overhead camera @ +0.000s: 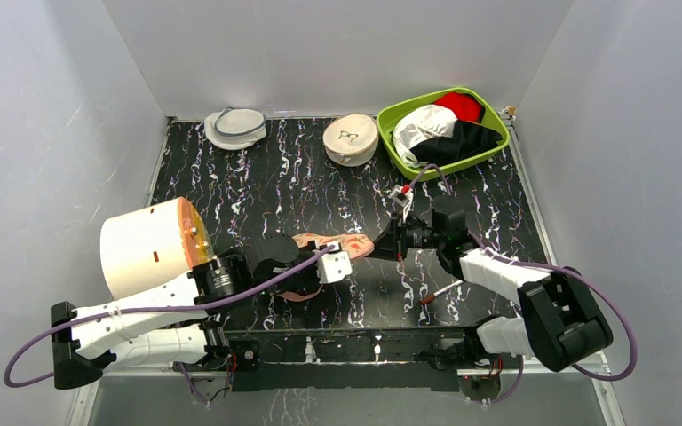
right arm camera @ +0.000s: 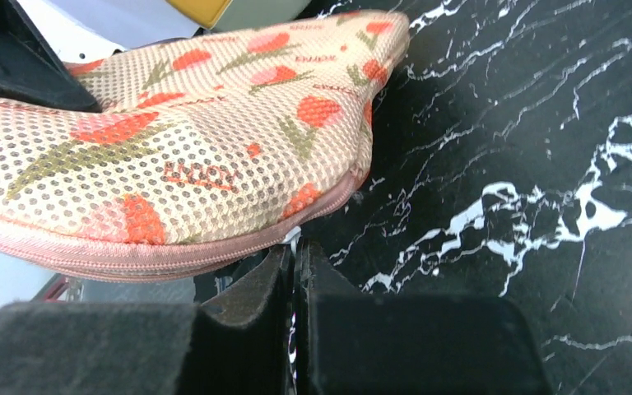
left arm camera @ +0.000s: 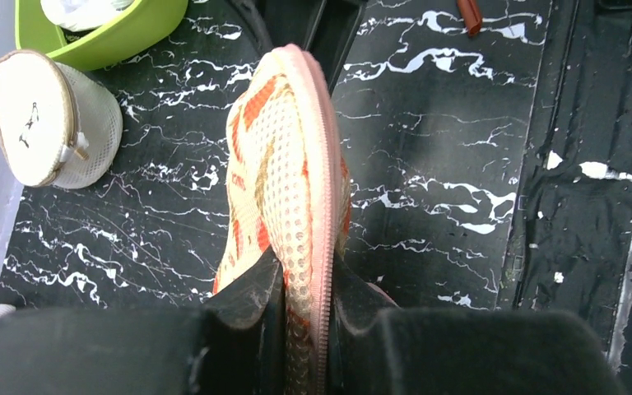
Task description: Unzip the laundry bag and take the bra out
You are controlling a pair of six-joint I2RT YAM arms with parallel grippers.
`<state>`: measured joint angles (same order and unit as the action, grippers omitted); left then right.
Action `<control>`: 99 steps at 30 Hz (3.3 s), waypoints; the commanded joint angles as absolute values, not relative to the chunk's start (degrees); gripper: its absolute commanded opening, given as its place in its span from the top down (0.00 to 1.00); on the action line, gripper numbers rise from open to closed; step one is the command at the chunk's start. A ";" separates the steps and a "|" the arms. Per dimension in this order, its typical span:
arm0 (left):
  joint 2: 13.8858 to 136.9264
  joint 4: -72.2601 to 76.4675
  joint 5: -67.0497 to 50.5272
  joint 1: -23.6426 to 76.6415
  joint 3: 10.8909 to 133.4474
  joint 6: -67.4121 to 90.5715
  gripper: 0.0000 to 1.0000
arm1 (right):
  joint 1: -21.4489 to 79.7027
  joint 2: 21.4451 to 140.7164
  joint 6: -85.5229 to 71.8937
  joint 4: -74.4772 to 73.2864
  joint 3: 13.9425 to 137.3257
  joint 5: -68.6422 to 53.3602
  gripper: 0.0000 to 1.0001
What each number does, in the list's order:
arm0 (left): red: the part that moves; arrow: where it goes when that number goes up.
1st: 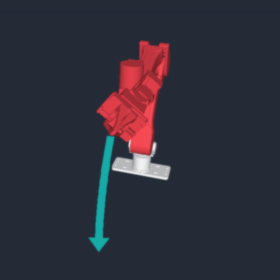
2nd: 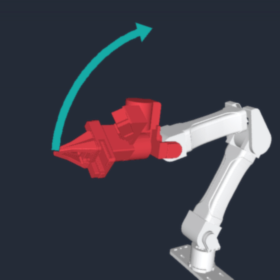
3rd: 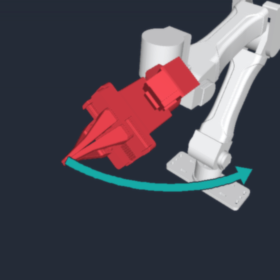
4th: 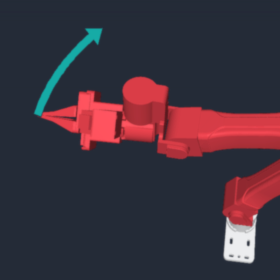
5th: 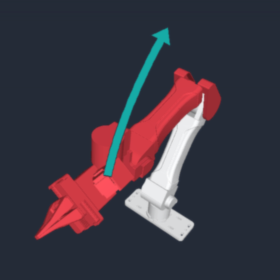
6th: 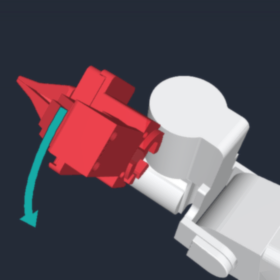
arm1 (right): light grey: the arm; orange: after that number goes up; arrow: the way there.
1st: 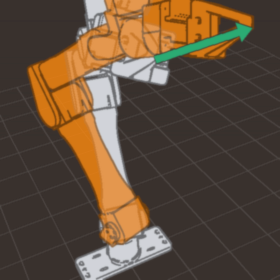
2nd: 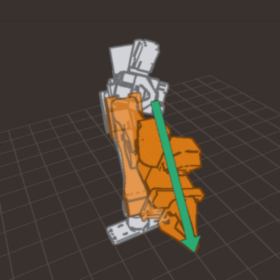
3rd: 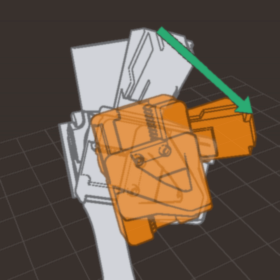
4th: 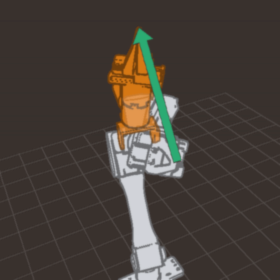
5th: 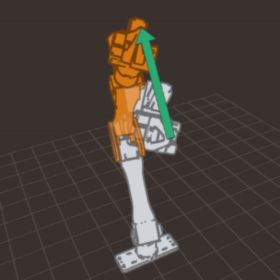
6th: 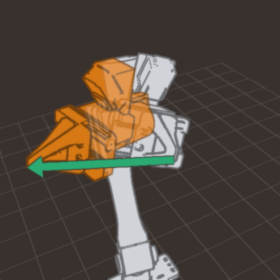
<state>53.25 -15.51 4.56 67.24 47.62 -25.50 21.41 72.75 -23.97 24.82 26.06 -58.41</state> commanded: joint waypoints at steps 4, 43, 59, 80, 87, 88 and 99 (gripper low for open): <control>53.21 -9.72 4.85 67.32 52.81 -21.15 1.00 | 23.44 74.86 -25.35 29.25 29.69 -46.44 1.00; 84.46 -34.35 19.37 63.66 66.20 6.48 0.02 | 22.71 35.45 -28.66 -12.99 25.65 -2.51 0.02; 93.61 -34.63 27.85 65.39 64.99 3.35 0.26 | 22.69 35.93 -28.98 -12.87 25.09 -3.92 0.02; 92.21 -34.10 22.44 65.73 72.32 9.43 0.95 | 22.76 36.74 -28.94 -12.21 24.79 -4.45 0.02; 90.16 -35.72 23.36 65.44 74.58 8.92 1.00 | 22.76 39.83 -28.77 -12.51 25.48 -5.36 0.02; 89.76 -35.92 23.45 65.28 74.73 8.82 1.00 | 22.73 39.97 -28.89 -12.52 25.44 -5.44 0.02; 81.02 -29.45 10.67 52.22 69.82 12.96 0.99 | 22.76 43.13 -31.43 -10.56 23.55 -10.39 0.02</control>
